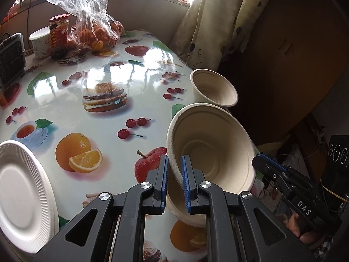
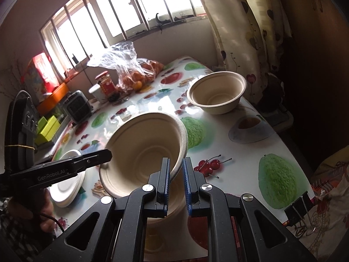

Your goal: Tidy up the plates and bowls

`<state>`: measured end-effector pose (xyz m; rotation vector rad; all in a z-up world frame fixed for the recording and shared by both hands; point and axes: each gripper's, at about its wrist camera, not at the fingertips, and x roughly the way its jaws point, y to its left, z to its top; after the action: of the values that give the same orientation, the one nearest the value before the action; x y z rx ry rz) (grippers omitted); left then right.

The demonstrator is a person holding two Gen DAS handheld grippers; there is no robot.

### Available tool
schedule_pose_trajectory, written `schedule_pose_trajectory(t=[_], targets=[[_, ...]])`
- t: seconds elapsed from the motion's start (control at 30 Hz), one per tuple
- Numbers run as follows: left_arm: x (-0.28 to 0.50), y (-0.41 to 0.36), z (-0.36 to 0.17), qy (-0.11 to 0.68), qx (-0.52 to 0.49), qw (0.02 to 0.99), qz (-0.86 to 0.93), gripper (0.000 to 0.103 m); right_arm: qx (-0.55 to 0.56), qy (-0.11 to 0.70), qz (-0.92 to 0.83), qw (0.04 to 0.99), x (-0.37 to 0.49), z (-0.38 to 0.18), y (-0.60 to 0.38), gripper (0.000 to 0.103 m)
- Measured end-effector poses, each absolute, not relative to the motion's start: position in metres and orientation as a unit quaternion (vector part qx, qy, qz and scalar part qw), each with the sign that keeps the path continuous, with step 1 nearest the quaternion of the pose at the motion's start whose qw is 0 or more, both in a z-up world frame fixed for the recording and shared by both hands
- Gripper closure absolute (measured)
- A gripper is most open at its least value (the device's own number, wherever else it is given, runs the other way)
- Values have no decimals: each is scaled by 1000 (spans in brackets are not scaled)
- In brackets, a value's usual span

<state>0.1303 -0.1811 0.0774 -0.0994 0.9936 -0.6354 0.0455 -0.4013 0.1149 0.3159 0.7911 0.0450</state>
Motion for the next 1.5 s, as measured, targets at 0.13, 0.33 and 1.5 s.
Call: schedule_pose_trajectory(t=[0.13, 0.33, 1.5], targets=[[128, -181, 74, 473, -47, 827, -300, 90, 157, 384, 21, 910, 44, 114, -402, 91], [125, -181, 72, 474, -45, 827, -299, 90, 162, 385, 20, 908, 37, 109, -402, 91], [117, -178, 54, 495, -43, 818, -288, 90, 171, 399, 18, 901, 23, 91, -394, 91]])
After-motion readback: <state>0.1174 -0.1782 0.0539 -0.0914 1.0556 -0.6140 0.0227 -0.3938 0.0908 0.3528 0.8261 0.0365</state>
